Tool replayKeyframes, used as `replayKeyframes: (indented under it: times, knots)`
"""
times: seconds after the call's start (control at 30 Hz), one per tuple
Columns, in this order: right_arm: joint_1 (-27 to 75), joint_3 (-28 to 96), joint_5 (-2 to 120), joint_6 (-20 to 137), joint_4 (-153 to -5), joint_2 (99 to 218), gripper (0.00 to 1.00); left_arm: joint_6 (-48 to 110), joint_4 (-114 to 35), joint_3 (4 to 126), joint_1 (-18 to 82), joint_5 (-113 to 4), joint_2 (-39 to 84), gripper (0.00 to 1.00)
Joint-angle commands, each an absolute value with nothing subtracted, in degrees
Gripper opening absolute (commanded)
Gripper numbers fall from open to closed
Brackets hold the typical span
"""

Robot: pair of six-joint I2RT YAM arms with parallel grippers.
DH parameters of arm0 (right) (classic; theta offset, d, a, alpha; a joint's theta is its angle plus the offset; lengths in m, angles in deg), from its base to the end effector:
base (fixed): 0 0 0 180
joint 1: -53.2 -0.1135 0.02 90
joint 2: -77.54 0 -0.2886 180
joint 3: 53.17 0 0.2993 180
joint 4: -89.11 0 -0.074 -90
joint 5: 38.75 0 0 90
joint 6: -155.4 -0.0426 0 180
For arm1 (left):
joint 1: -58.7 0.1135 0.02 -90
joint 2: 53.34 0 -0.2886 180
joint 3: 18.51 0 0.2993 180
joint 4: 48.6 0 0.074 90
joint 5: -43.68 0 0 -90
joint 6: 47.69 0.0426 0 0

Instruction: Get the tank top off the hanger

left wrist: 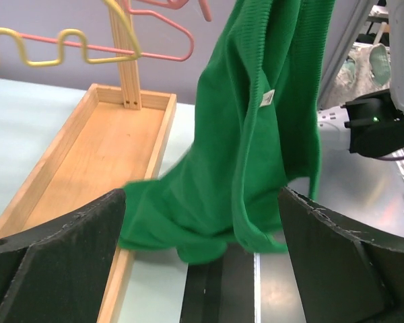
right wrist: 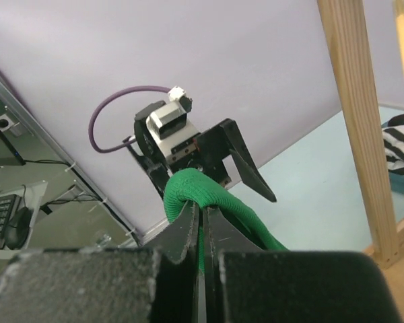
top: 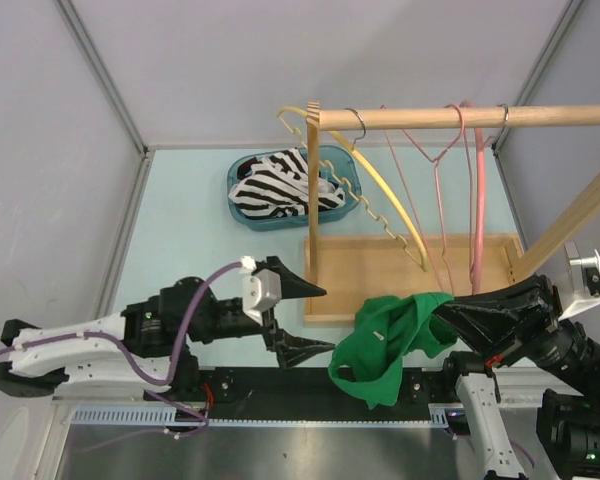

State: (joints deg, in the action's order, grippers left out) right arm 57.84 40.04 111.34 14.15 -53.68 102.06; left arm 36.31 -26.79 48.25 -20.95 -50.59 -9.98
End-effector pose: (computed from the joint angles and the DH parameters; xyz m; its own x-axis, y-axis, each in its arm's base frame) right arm -0.0494 0.0411 0.5618 -0.2174 0.4078 -0.8868 -0.8419 0.3815 0.3818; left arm 0.0330 -0.1986 0.4337 -0.0990 -0.0382 -0.9944 0.9894 0.1025 -0.1024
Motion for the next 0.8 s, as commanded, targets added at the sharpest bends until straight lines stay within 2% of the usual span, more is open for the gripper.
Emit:
replayKeyframes:
  times: [0.0, 0.2, 0.33, 0.6, 0.67, 0.7, 0.73, 0.77]
  knots:
    - [58.0, 40.0, 113.8, 10.0, -56.9, 103.5, 0.0, 39.6, -41.9, 45.7, -27.1, -37.3, -7.3, 1.0]
    - [57.1, 38.6, 115.7, 9.3, -55.4, 103.4, 0.0, 42.2, -50.4, 46.0, -33.3, -34.4, 3.2, 0.99]
    - [56.8, 38.7, 116.1, 8.9, -54.6, 103.2, 0.0, 40.5, -54.2, 48.0, -33.8, -38.6, 9.6, 0.99]
    - [56.1, 39.4, 117.3, 7.5, -54.5, 102.3, 0.0, 38.2, -57.2, 51.6, -33.8, -34.5, 19.3, 0.98]
    - [55.9, 39.7, 117.5, 7.7, -54.2, 102.2, 0.0, 37.4, -56.8, 52.3, -33.7, -33.6, 20.4, 0.82]
    - [55.7, 40.0, 117.8, 8.0, -53.9, 102.2, 0.0, 37.3, -56.3, 53.0, -33.6, -33.1, 20.8, 0.69]
    - [55.6, 40.5, 118.0, 8.3, -53.7, 102.1, 0.0, 37.0, -55.3, 53.2, -33.5, -32.8, 21.2, 0.48]
    - [55.5, 40.7, 117.9, 8.6, -53.1, 102.1, 0.0, 36.7, -54.9, 53.2, -33.4, -32.8, 21.1, 0.4]
